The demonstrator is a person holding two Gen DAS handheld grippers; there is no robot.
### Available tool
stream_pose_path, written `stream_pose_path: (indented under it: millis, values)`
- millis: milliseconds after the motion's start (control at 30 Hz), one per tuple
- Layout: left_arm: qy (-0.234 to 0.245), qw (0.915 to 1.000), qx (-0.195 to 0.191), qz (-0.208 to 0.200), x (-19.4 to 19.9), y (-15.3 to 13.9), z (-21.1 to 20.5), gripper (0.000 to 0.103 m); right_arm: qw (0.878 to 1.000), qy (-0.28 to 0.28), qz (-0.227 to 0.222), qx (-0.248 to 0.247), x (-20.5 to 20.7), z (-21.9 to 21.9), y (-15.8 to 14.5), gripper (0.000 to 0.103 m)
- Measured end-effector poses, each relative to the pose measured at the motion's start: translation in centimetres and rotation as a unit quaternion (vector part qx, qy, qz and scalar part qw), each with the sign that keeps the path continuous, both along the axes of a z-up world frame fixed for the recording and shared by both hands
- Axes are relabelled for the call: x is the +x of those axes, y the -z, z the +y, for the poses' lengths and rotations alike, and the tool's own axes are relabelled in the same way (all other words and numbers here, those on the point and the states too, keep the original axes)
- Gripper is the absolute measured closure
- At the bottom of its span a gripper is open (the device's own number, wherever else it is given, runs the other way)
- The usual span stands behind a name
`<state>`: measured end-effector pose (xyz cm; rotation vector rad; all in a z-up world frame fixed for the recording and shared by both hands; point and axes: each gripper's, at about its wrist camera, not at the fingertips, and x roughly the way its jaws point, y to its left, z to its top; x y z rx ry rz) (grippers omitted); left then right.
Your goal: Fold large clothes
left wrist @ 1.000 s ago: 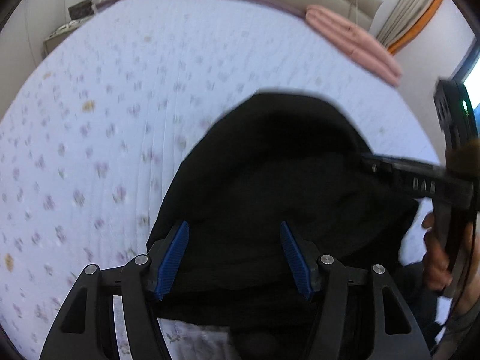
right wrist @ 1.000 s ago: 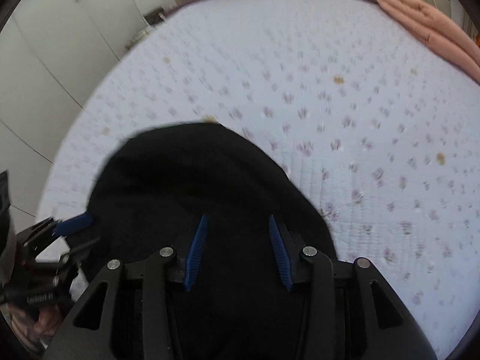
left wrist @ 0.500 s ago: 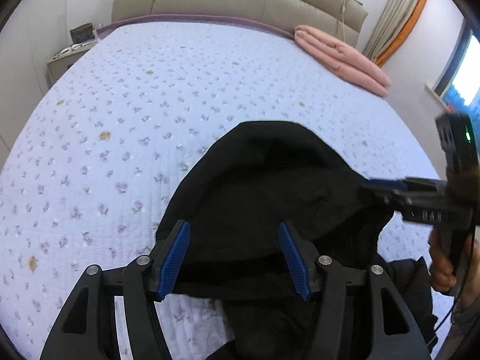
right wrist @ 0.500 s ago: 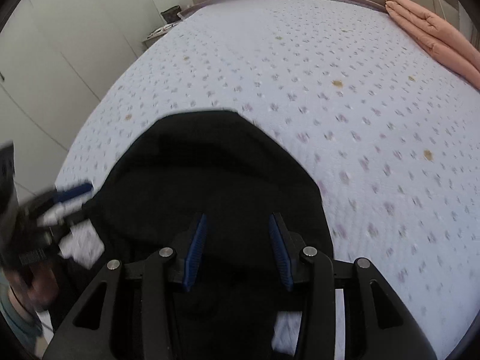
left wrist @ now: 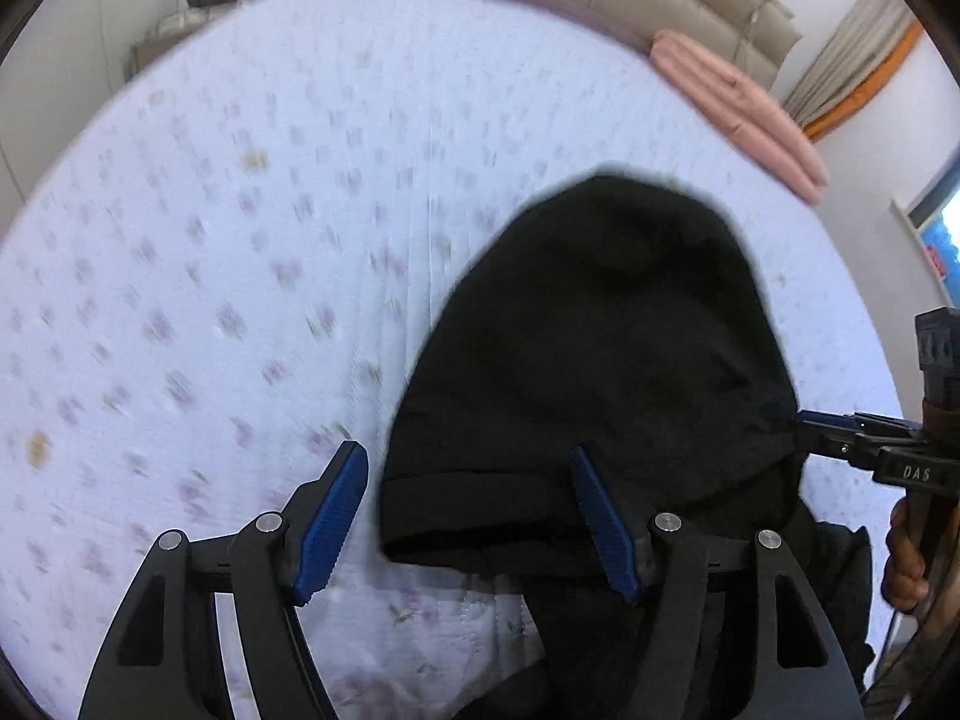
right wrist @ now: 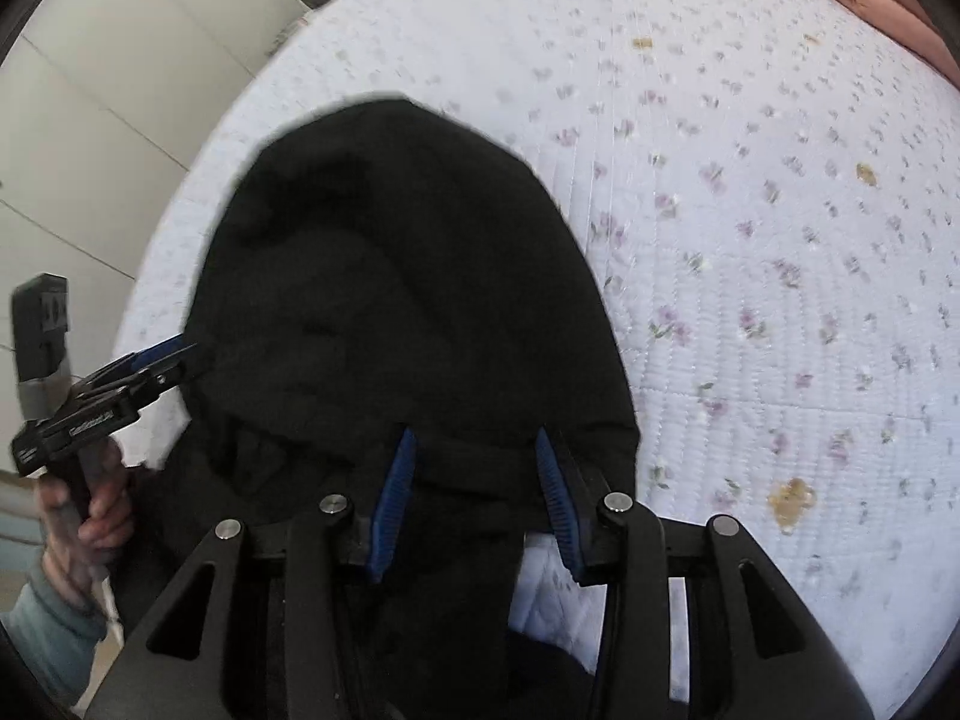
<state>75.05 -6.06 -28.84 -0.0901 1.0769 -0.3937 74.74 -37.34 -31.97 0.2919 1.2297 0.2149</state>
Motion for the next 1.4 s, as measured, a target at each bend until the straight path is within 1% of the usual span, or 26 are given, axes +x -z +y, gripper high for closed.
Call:
stream_pose_path:
  millis: [33,67,100,133,200,267,333,400,433,467,500,533,667,700,767,833,867,900,967,1000,1033,1067,1167,1267,1300,1400]
  values:
    - [0.001,0.9999,-0.002,-0.016,0.0,-1.0,0.4,0.031,1.000,0.001,-0.005,0.007,-0.3,-0.6,-0.5,0.055]
    - [0.000,0.9996,-0.005,-0.026,-0.1,-1.9,0.7,0.031,1.000,0.005,-0.010,0.017,-0.5,-1.6,-1.1,0.051]
    - [-0.002,0.9993,-0.011,-0.035,0.0,-2.8,1.2,0.031,1.000,0.009,-0.011,0.024,-0.6,-2.4,-1.3,0.045]
    - [-0.004,0.9992,-0.017,-0.037,0.4,-3.3,1.5,0.031,0.999,0.014,-0.010,0.031,-0.6,-3.3,-1.4,0.041]
    - [-0.011,0.9991,-0.026,-0.032,2.1,-3.4,2.7,0.031,0.999,0.035,-0.005,0.034,-0.9,-5.2,-1.1,0.039]
    - [-0.010,0.9994,-0.029,-0.014,2.9,-2.4,2.7,0.031,0.997,0.055,0.006,0.045,-0.3,-6.9,-0.2,0.039]
    - [0.004,0.9985,-0.049,0.024,4.5,-0.7,2.0,0.031,0.995,0.061,0.020,0.074,-0.1,-8.2,1.0,0.039]
    - [0.026,0.9925,-0.096,0.072,5.6,1.6,1.8,0.031,0.991,0.063,0.041,0.109,-0.1,-9.1,2.7,0.039]
    - [0.034,0.9888,-0.112,0.092,5.9,2.6,1.6,0.031,0.988,0.057,0.053,0.137,0.3,-9.2,3.8,0.039]
    - [0.041,0.9854,-0.126,0.107,6.0,3.6,1.7,0.031,0.985,0.052,0.059,0.151,0.3,-7.7,4.0,0.039]
    - [0.043,0.9838,-0.134,0.111,6.1,4.1,1.5,0.032,0.981,0.045,0.064,0.175,0.7,-7.4,4.7,0.038]
    - [0.048,0.9837,-0.140,0.103,6.1,4.3,1.2,0.033,0.976,0.036,0.063,0.204,1.1,-7.1,5.3,0.039]
    - [0.078,0.9746,-0.175,0.116,6.4,5.0,0.0,0.033,0.962,0.031,0.046,0.267,2.4,-7.0,6.1,0.042]
    - [0.084,0.9744,-0.172,0.117,6.4,5.2,-0.4,0.033,0.960,0.027,0.043,0.276,2.7,-7.0,6.2,0.043]
    - [0.092,0.9769,-0.158,0.110,6.2,4.6,-1.4,0.033,0.956,0.013,0.041,0.289,3.2,-6.6,6.0,0.044]
    - [0.092,0.9779,-0.155,0.106,6.1,4.3,-1.8,0.033,0.958,0.001,0.039,0.285,4.0,-5.7,5.8,0.045]
    - [0.087,0.9790,-0.153,0.103,6.0,4.2,-2.0,0.037,0.959,-0.006,0.036,0.280,4.3,-5.0,5.5,0.046]
    - [0.083,0.9800,-0.151,0.100,6.0,4.1,-2.1,0.052,0.962,-0.011,0.035,0.272,4.5,-4.4,5.3,0.053]
    - [0.074,0.9836,-0.141,0.085,5.6,3.5,-2.5,0.075,0.967,-0.027,0.028,0.254,4.5,-3.1,4.6,0.069]
    - [0.072,0.9858,-0.134,0.071,5.2,2.9,-2.6,0.081,0.968,-0.033,0.022,0.248,4.2,-2.7,4.0,0.073]
    - [0.074,0.9880,-0.123,0.058,4.7,2.1,-2.7,0.082,0.971,-0.042,0.009,0.234,3.8,-2.3,3.1,0.078]
    - [0.077,0.9893,-0.116,0.046,4.1,1.3,-2.8,0.084,0.973,-0.049,0.002,0.225,3.6,-1.5,2.6,0.079]
    - [0.082,0.9909,-0.106,0.009,1.8,-2.2,-2.8,0.085,0.978,-0.076,-0.036,0.189,1.6,-0.1,-1.5,0.082]
    - [0.089,0.9894,-0.113,-0.024,-1.1,-6.3,-2.2,0.085,0.979,-0.091,-0.066,0.171,-1.0,0.7,-5.4,0.083]
    - [0.092,0.9885,-0.115,-0.033,-2.1,-7.5,-2.0,0.085,0.979,-0.099,-0.079,0.162,-2.5,1.2,-7.2,0.084]
    - [0.105,0.9860,-0.115,-0.060,-6.2,-11.4,-1.3,0.085,0.978,-0.114,-0.104,0.137,-6.5,2.1,-10.7,0.084]
